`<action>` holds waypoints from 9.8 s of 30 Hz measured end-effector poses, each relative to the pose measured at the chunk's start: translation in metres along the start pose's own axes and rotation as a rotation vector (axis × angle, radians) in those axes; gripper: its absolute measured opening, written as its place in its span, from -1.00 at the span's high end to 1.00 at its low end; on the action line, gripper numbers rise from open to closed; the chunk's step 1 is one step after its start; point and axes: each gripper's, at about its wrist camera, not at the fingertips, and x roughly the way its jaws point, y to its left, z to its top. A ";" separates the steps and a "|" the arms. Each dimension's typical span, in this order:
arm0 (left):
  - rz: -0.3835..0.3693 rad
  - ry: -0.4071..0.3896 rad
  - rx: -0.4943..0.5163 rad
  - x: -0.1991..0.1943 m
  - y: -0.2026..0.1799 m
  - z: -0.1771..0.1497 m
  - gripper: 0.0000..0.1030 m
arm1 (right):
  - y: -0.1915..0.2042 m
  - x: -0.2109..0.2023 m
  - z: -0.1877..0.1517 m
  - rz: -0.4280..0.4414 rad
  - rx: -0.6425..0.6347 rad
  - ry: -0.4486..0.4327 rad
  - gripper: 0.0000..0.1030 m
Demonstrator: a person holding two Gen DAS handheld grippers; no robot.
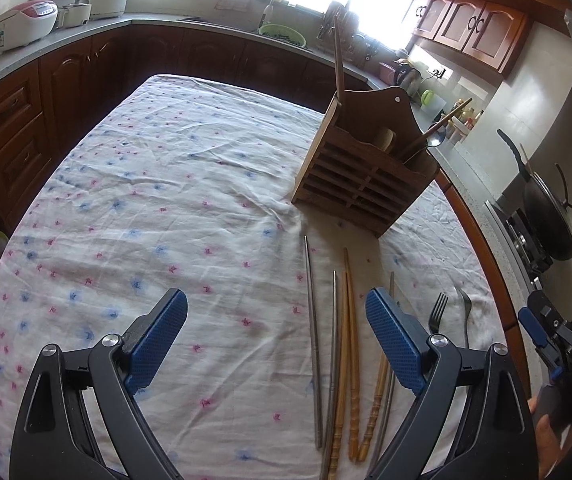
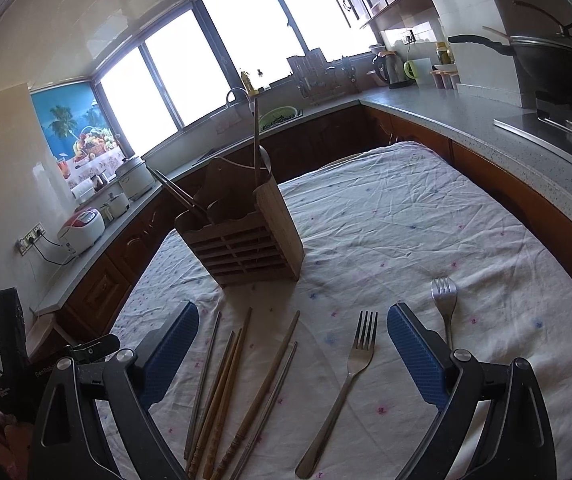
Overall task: Organize utensils
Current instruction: 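Lower both open tools to the chopsticks lying on the table, then grasp a wooden chopstick with the right tool while the left tool grasps a metal chopstick, then lift both chopsticks and carry them up over the wooden holder, then open the right tool over the holder while the left tool releases its chopstick into it, then lower both open tools toward the steel fork and wooden chopsticks on the table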
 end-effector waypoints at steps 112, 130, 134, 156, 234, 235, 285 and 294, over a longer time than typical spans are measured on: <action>-0.152 -0.110 0.181 -0.074 -0.020 0.047 0.93 | 0.083 0.003 0.047 0.095 -0.197 0.024 0.92; -0.175 -0.184 0.182 -0.095 -0.028 0.059 0.93 | 0.089 -0.017 0.059 0.093 -0.224 -0.064 0.92; -0.179 -0.203 0.188 -0.097 -0.032 0.066 0.93 | 0.089 -0.017 0.067 0.095 -0.226 -0.081 0.92; -0.210 -0.426 0.154 -0.101 -0.059 0.176 0.93 | 0.094 -0.009 0.167 0.072 -0.190 -0.307 0.92; 0.030 -0.307 0.082 -0.014 -0.019 0.082 -1.00 | 0.031 0.030 0.090 0.042 -0.042 -0.214 -0.97; 0.027 -0.310 0.088 -0.019 -0.022 0.078 -1.00 | 0.032 0.026 0.087 0.047 -0.044 -0.208 -0.97; 0.029 -0.005 0.138 0.000 -0.029 -0.020 -1.00 | -0.003 -0.011 -0.030 -0.073 -0.035 0.019 -0.97; 0.023 0.041 0.168 0.025 -0.036 -0.016 -1.00 | -0.010 0.013 -0.032 -0.083 -0.017 0.084 -0.90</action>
